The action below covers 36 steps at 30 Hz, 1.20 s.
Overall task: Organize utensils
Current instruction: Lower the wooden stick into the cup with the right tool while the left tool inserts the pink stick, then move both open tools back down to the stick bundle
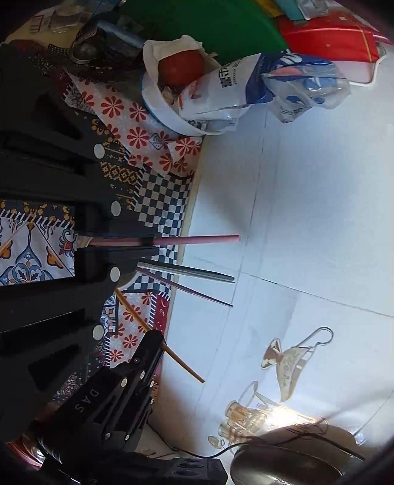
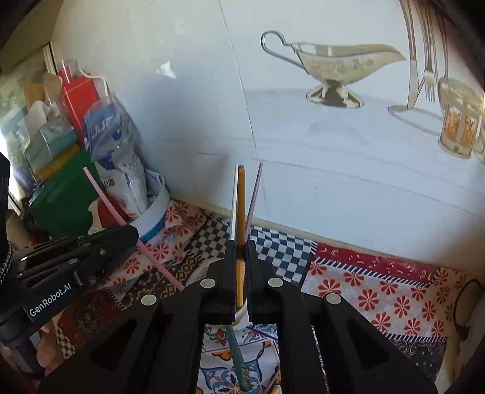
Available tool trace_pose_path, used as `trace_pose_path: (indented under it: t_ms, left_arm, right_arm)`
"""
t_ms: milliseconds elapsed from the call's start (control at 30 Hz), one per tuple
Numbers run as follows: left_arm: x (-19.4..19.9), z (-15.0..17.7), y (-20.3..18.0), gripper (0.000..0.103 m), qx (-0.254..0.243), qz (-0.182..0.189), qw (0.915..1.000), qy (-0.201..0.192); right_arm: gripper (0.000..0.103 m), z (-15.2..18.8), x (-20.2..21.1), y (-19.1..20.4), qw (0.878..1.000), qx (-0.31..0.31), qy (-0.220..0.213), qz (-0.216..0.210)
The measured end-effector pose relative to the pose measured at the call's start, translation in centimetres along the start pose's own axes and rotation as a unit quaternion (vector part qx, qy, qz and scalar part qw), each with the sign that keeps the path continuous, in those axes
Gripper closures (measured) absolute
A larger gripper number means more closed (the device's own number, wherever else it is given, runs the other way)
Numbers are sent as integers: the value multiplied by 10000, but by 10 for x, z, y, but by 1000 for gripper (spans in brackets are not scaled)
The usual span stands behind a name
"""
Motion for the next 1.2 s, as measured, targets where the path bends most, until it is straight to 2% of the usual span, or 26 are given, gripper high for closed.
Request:
trace_pose_path:
  t_ms: [100, 233, 533, 567, 700, 800, 967, 1133, 1200]
  left_arm:
    - [-8, 7, 1, 101, 6, -7, 9999, 164]
    - [-16, 12, 3, 101, 39, -9, 9994, 357]
    - [-7, 16, 0, 100, -57, -30, 9991, 409]
    - [-4, 17, -1, 99, -75, -24, 9992, 402]
    - [12, 20, -5, 95, -162, -25, 9994, 303]
    - [26, 22, -9, 87, -243, -36, 9995, 209]
    - [53, 27, -11, 59, -303, -89, 9995, -40]
    - [69, 36, -12, 54, -391, -76, 9992, -75]
    - [72, 42, -12, 52, -438, -62, 9990, -50]
  right_arm:
    - [98, 7, -6, 1, 9996, 68, 258, -28]
    - [98, 9, -2, -1, 9993, 151, 331, -33]
    - [96, 7, 8, 5, 9984, 318, 463, 16]
    - [95, 7, 9, 6, 9984, 326, 455, 18]
    - [74, 4, 26, 10, 9989, 333, 296, 115]
    - [68, 2, 42, 13, 9991, 343, 140, 217]
    - [60, 3, 69, 17, 9986, 343, -70, 401]
    - [51, 10, 95, 23, 9972, 342, -240, 626]
    - [51, 15, 105, 24, 9965, 321, -279, 718]
Point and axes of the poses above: each gripper's, at about its wrist camera, not at the fingertips, and x roughly against the way its jaws point, y to its left, z to its underside, the point moved 3 cm from there along -x, roughly the way its jaws point, and after that the axes turned 13 degrees about x, right-handed, at the moved point
